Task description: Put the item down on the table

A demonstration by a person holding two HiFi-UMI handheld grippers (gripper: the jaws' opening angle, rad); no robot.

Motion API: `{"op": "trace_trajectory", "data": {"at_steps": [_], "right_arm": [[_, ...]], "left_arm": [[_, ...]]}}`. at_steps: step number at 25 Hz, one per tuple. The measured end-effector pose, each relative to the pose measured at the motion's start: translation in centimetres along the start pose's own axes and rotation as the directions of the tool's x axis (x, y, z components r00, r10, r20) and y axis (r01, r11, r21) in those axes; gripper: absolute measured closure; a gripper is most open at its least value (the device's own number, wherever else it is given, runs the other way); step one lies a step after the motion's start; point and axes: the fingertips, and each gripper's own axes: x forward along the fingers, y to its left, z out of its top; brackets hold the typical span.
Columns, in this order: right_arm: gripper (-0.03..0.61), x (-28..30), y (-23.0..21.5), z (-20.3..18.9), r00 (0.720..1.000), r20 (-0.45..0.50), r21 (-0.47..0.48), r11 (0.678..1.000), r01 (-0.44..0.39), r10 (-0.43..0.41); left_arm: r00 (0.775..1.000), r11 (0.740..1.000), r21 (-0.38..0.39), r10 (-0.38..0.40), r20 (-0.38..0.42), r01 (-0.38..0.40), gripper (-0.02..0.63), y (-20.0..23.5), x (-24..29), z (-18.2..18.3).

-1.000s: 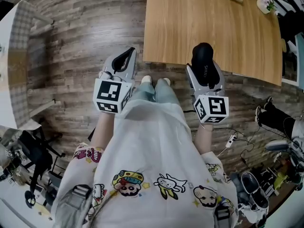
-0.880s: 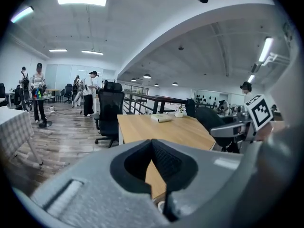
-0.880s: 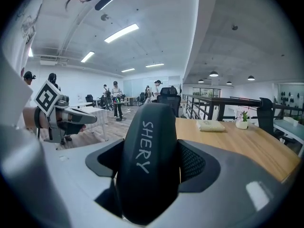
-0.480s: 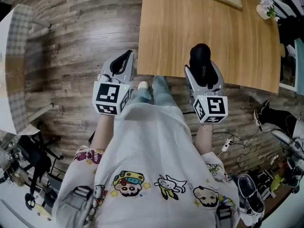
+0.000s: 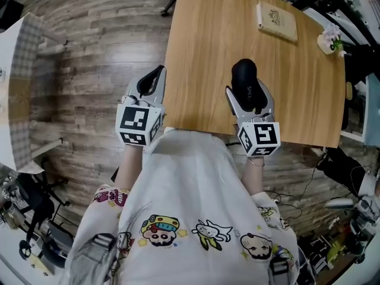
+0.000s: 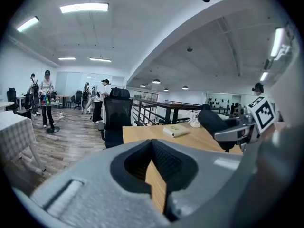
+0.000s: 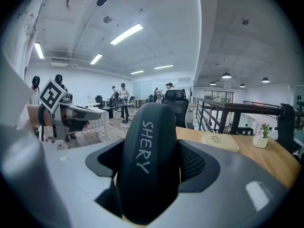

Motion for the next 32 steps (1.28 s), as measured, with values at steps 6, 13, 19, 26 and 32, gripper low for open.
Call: {"op": "trace_trajectory", "data": {"at_steps": [6,13,19,26,32], "right_arm": [[0.221,2.4,-2.5,1.2,0.998,0.006,-0.010,0.998,-0.056,0.056],[0.221,3.7,-3.4,1.1,0.997,-0.011,0.000,0.997,-0.076,0.076],[0.221,4.2,-3.6,1.4,0.999,-0.001,0.016,0.999,-0.040,0.040],[0.221,4.6,-3.1,1.0,0.999,-0.025,-0.004,0.999,-0.033,0.033],[0.219,6.3,-2.2,0.0,0.995,-0.079,-0.058,0.996,-0.072,0.067]], "left_arm": [[0.999,0.999,-0.005,0.036,-0.014,-0.036,0.615,-0.3,2.7,1.1],[0.999,0.999,-0.007,0.049,-0.024,-0.049,0.615,0.3,3.5,1.6],[0.999,1.000,0.005,0.026,-0.022,-0.026,0.615,0.9,3.7,1.9],[1.000,1.000,0.005,-0.001,-0.023,0.001,0.615,1.1,3.8,1.7],[1.000,1.000,-0.008,-0.001,-0.028,0.001,0.615,1.6,4.2,1.3]]}}
